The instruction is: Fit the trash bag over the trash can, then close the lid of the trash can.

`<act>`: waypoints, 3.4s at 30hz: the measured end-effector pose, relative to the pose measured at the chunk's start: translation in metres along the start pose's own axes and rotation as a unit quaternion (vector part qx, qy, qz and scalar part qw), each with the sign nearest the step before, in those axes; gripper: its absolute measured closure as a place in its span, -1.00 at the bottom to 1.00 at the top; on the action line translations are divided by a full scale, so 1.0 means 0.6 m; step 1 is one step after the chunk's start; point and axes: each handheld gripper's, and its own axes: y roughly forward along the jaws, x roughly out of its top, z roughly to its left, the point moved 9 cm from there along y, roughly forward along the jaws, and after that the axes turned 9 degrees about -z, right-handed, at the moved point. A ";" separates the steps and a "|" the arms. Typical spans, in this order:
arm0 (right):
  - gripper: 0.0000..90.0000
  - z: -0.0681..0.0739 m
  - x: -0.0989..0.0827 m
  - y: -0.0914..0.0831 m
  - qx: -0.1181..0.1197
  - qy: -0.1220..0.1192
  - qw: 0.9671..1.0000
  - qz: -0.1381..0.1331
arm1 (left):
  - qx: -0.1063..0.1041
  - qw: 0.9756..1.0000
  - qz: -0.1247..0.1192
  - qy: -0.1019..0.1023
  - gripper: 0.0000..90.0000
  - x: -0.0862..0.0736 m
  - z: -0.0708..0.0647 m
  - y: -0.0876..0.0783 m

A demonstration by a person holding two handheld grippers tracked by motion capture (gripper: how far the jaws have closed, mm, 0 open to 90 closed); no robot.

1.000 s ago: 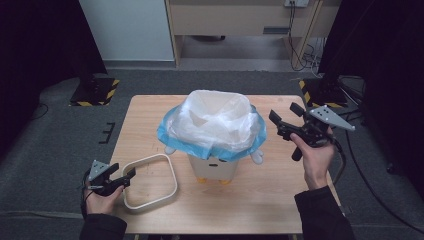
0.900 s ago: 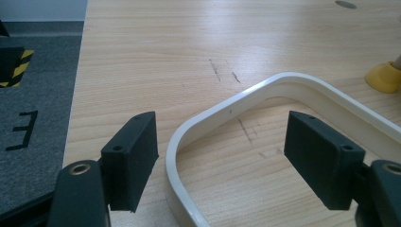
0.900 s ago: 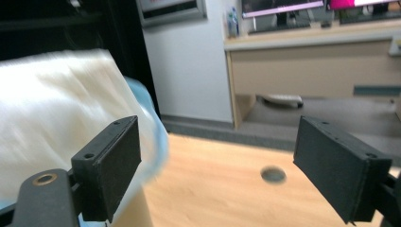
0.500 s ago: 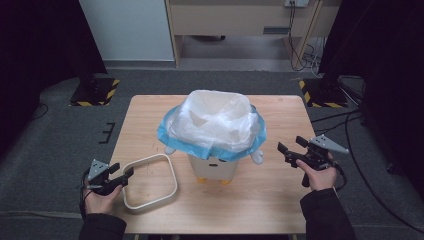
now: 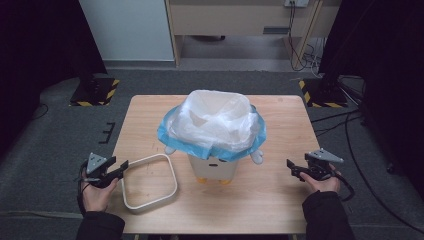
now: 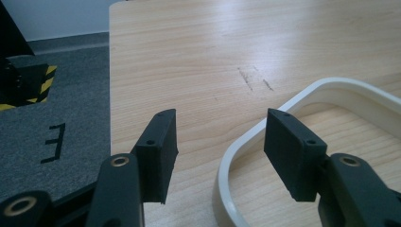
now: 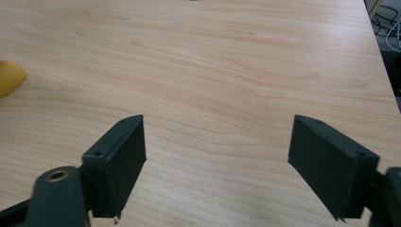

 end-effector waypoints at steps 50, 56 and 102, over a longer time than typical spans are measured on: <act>-0.70 -0.001 -0.066 0.027 0.022 -0.041 0.995 0.085 | 0.019 0.997 0.027 -0.071 0.77 -0.006 0.021 -0.006; -0.73 -0.002 -0.066 0.027 0.021 -0.041 0.995 0.085 | 0.024 0.996 -0.017 -0.090 0.77 0.022 0.024 -0.016; -0.95 0.000 -0.069 0.032 0.022 -0.049 0.994 0.099 | -0.077 0.955 -0.266 -0.108 0.77 0.362 -0.038 -0.126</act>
